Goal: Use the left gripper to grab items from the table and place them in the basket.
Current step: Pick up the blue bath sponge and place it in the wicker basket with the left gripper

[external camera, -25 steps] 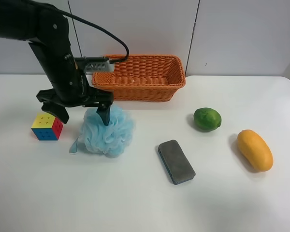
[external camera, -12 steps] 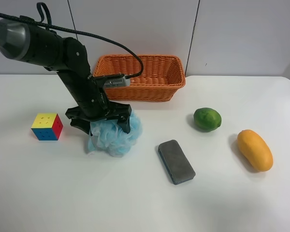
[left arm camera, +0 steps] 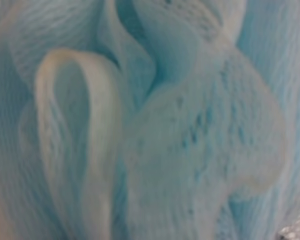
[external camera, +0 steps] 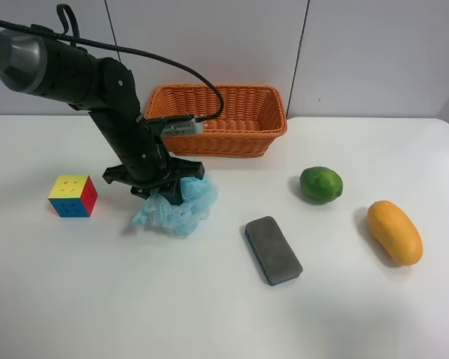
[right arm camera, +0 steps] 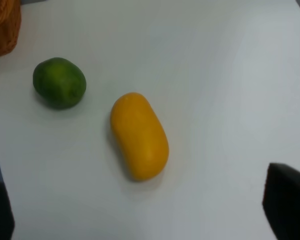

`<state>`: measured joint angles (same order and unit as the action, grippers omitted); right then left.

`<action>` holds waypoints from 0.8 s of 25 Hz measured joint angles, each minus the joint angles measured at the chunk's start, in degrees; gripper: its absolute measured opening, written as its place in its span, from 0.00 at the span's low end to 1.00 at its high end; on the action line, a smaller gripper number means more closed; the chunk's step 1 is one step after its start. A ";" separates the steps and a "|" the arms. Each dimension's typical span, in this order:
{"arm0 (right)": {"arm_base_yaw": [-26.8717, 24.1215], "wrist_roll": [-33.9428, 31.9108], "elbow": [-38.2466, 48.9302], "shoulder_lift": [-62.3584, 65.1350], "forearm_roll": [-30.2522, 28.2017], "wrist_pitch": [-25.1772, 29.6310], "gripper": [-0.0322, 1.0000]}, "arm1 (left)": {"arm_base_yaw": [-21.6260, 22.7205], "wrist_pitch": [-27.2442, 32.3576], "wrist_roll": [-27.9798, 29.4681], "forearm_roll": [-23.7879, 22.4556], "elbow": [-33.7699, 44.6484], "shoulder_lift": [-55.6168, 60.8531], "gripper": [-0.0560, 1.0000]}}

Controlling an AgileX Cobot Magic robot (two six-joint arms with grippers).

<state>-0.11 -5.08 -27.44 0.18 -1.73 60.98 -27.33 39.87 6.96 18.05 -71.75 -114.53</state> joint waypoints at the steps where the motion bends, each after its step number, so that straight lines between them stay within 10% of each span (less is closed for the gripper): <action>1: 0.00 0.00 0.00 0.00 0.00 0.00 0.99 | 0.00 0.00 0.00 0.00 0.00 0.00 0.31; 20: 0.00 0.00 0.00 0.00 0.00 0.00 0.99 | 0.00 4.33 0.15 -1.05 0.00 11.09 0.31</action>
<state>-0.11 -5.08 -27.44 0.18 -1.73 60.98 -27.33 44.21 7.11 17.00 -71.75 -103.44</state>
